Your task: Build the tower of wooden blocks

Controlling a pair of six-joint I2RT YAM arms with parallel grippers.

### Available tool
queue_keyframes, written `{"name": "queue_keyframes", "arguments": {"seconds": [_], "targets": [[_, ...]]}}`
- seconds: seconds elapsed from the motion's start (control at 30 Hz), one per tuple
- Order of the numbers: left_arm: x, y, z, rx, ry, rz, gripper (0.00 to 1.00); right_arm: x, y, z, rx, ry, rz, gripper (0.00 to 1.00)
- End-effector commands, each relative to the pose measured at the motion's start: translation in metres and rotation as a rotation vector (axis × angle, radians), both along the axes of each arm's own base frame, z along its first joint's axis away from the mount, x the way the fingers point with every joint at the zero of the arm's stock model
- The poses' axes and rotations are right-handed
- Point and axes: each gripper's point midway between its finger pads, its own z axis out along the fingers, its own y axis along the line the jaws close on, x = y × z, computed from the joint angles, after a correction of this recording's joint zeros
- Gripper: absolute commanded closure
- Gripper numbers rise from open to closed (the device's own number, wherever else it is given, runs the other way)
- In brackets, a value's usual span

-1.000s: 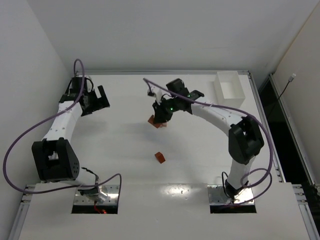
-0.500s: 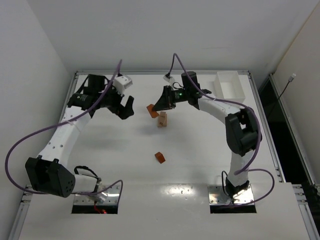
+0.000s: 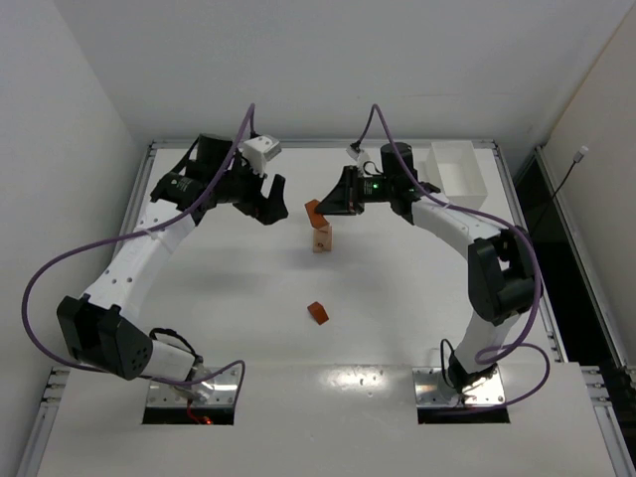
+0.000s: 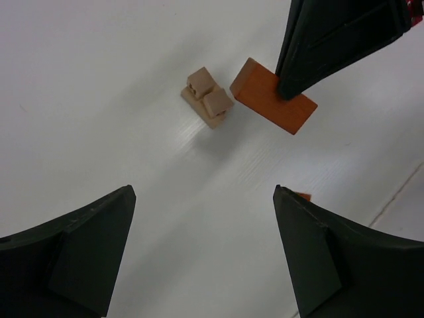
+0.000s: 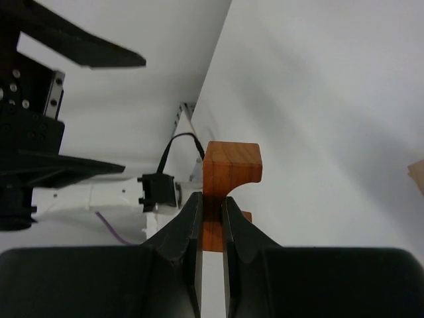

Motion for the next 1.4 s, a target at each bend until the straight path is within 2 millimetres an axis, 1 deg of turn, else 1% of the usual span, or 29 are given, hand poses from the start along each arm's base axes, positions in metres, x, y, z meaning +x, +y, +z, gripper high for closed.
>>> {"name": "queue_keyframes", "arguments": {"seconds": [0.0,0.03,0.07,0.1,0.13,0.17,0.2,0.23,0.27,0.3,0.33,0.37,0.4,0.47,0.53,0.57,0.67,0.7,0.73,0.83,0.9,0.93,1.0,1.03,1.1,1.2,1.27,1.33,1.37], "targets": [[-0.002,-0.007,0.02,-0.193,0.078,0.203,0.17,0.01,-0.001,0.015,-0.024,-0.001,-0.112,1.0],[-0.002,-0.011,0.022,-0.213,0.088,0.22,0.17,0.012,-0.002,0.013,-0.033,0.017,-0.134,1.0],[0.0,-0.01,0.022,-0.225,0.103,0.254,0.17,0.015,0.003,0.015,-0.031,0.022,-0.142,1.0],[-0.001,-0.012,0.029,-0.259,0.125,0.296,0.17,0.018,0.008,0.016,-0.029,0.05,-0.159,1.0],[0.002,-0.01,0.028,-0.261,0.139,0.334,0.19,0.03,0.008,0.019,-0.033,0.043,-0.207,1.0],[0.003,-0.009,0.028,-0.27,0.149,0.359,0.19,0.033,0.014,0.026,-0.021,0.026,-0.223,1.0],[0.005,-0.009,0.033,-0.298,0.161,0.397,0.19,0.039,0.022,0.021,-0.025,0.05,-0.26,1.0],[0.007,-0.007,0.037,-0.306,0.156,0.417,0.21,0.044,0.027,0.032,-0.013,0.04,-0.285,1.0],[0.011,-0.006,0.033,-0.296,0.158,0.432,0.23,0.05,0.033,0.034,-0.001,0.03,-0.308,1.0],[0.011,-0.007,0.039,-0.313,0.153,0.437,0.26,0.058,0.035,0.038,-0.004,0.023,-0.362,1.0],[0.014,-0.007,0.04,-0.313,0.153,0.437,0.29,0.06,0.047,0.039,0.013,0.043,-0.372,1.0],[0.015,-0.011,0.042,-0.325,0.163,0.428,0.36,0.067,0.051,0.043,0.031,0.032,-0.399,1.0],[0.015,-0.011,0.042,-0.325,0.163,0.428,0.38,0.073,0.053,0.051,0.049,0.023,-0.417,1.0],[0.015,-0.013,0.039,-0.324,0.176,0.419,0.38,0.077,0.063,0.047,0.063,0.061,-0.424,1.0],[0.015,-0.013,0.039,-0.318,0.17,0.414,0.39,0.075,0.069,0.056,0.078,0.046,-0.413,1.0],[0.014,-0.013,0.034,-0.312,0.179,0.415,0.39,0.073,0.069,0.057,0.084,0.061,-0.407,1.0],[0.015,-0.016,0.033,-0.305,0.173,0.377,0.39,0.073,0.069,0.058,0.088,0.07,-0.409,1.0],[0.014,-0.017,0.033,-0.301,0.169,0.362,0.39,0.068,0.068,0.059,0.084,0.078,-0.399,1.0],[0.016,-0.017,0.029,-0.291,0.171,0.359,0.39,0.065,0.068,0.066,0.094,0.069,-0.39,1.0],[0.016,-0.015,0.027,-0.273,0.166,0.359,0.38,0.062,0.061,0.076,0.11,0.068,-0.391,1.0],[0.017,-0.015,0.023,-0.263,0.168,0.355,0.38,0.055,0.06,0.083,0.122,0.072,-0.373,1.0],[0.016,-0.015,0.022,-0.257,0.177,0.357,0.38,0.054,0.06,0.081,0.126,0.079,-0.374,1.0],[0.016,-0.015,0.021,-0.257,0.177,0.357,0.38,0.05,0.058,0.094,0.146,0.072,-0.375,1.0],[0.017,-0.015,0.018,-0.253,0.185,0.358,0.38,0.05,0.058,0.091,0.145,0.073,-0.375,1.0],[0.019,-0.015,0.014,-0.236,0.182,0.349,0.38,0.047,0.056,0.101,0.158,0.058,-0.373,1.0],[0.018,-0.016,0.015,-0.241,0.186,0.34,0.38,0.043,0.056,0.107,0.167,0.05,-0.362,1.0],[0.016,-0.018,0.015,-0.245,0.19,0.331,0.38,0.035,0.058,0.114,0.182,0.036,-0.342,1.0],[0.016,-0.019,0.019,-0.254,0.185,0.322,0.38,0.034,0.057,0.105,0.169,0.051,-0.343,1.0],[0.018,-0.02,0.016,-0.249,0.193,0.323,0.38,0.034,0.057,0.105,0.169,0.051,-0.343,1.0]]}}
